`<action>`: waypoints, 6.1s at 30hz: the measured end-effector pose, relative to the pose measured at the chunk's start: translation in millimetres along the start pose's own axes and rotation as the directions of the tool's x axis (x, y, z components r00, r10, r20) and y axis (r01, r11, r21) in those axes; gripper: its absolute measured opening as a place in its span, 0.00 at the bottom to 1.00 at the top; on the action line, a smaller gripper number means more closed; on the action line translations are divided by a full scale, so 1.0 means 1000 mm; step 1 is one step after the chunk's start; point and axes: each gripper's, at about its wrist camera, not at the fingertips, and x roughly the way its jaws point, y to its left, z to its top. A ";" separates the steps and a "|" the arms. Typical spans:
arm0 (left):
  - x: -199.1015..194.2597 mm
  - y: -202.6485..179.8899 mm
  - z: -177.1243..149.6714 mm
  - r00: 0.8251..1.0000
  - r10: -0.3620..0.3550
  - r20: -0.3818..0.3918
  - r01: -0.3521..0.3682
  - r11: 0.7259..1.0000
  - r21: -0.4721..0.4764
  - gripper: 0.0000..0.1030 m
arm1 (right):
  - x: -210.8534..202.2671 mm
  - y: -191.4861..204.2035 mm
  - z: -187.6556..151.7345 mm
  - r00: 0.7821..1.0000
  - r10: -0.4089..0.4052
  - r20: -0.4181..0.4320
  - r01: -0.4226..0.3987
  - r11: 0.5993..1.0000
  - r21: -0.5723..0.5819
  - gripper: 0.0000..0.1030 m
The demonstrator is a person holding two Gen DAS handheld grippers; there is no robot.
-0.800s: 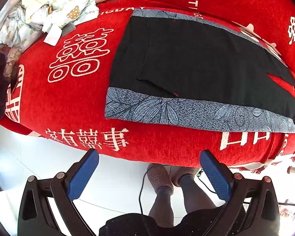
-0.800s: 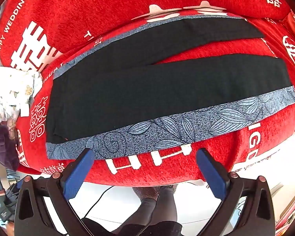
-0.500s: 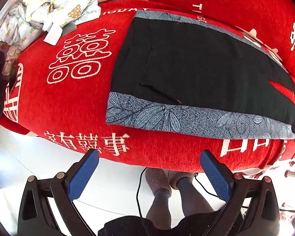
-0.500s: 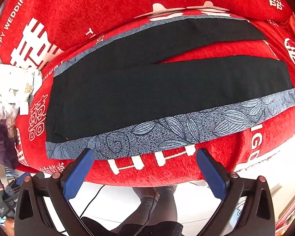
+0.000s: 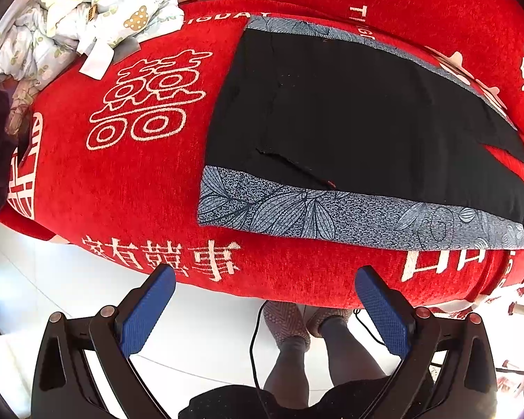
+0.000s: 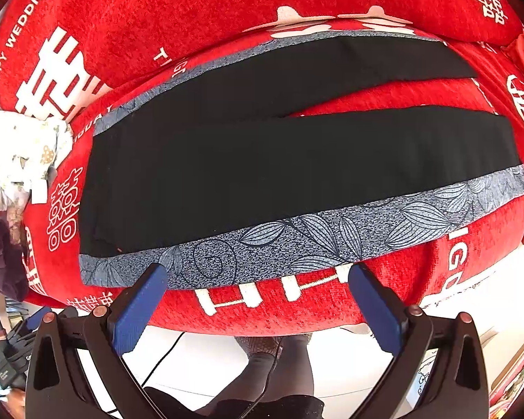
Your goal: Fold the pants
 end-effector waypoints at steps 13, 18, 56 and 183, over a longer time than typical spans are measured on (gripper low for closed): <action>0.010 0.003 0.006 1.000 0.010 -0.016 -0.010 1.000 0.000 1.00 | 0.005 0.006 -0.001 1.000 -0.029 -0.009 0.028 1.000 -0.007 1.00; 0.011 0.003 0.009 1.000 0.022 -0.016 -0.021 1.000 0.016 1.00 | 0.007 0.009 -0.002 0.999 -0.038 -0.015 0.037 0.999 -0.007 1.00; 0.096 0.026 0.010 0.898 -0.438 -0.033 0.420 0.878 -0.229 1.00 | 0.102 -0.066 -0.021 0.821 0.555 -0.137 -0.492 0.808 0.326 0.71; 0.110 -0.408 0.211 0.992 -0.118 -0.042 0.125 0.923 0.363 0.66 | 0.053 -0.420 0.268 0.947 0.278 0.161 -0.321 0.812 0.487 0.06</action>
